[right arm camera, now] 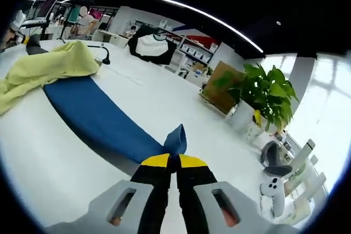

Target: Fold the garment on the visible template until the final outline fits inside the template.

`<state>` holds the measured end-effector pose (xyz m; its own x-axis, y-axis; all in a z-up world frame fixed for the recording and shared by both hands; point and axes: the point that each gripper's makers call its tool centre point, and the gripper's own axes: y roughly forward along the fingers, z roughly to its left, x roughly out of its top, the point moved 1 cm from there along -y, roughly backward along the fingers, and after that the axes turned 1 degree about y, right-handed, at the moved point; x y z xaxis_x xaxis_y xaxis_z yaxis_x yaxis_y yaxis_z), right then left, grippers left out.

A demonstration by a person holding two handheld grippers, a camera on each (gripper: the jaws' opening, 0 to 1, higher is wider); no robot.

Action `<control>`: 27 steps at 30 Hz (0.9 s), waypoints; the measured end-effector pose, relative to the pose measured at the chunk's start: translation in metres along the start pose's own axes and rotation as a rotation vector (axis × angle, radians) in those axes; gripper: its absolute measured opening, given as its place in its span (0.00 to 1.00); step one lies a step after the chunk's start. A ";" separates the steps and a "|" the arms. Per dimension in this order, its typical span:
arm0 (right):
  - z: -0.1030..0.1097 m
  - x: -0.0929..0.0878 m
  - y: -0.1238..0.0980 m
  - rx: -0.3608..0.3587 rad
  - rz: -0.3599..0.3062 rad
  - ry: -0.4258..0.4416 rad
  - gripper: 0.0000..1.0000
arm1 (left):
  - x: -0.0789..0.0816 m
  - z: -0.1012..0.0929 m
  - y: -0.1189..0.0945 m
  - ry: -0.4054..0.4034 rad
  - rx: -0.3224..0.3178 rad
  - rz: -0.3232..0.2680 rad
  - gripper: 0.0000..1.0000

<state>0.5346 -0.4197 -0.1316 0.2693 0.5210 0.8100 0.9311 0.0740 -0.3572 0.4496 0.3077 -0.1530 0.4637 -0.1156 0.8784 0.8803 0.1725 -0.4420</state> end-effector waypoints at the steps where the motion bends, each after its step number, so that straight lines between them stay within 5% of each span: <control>1: -0.002 -0.002 0.001 -0.003 0.006 -0.005 0.00 | 0.000 0.002 0.001 0.000 0.005 0.001 0.00; 27: -0.079 -0.061 -0.012 -0.161 0.096 0.074 0.00 | -0.007 0.042 -0.006 0.075 0.123 0.040 0.00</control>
<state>0.5267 -0.5197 -0.1396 0.3707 0.4548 0.8097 0.9260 -0.1136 -0.3601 0.4367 0.3483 -0.1490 0.5085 -0.1782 0.8424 0.8441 0.2961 -0.4469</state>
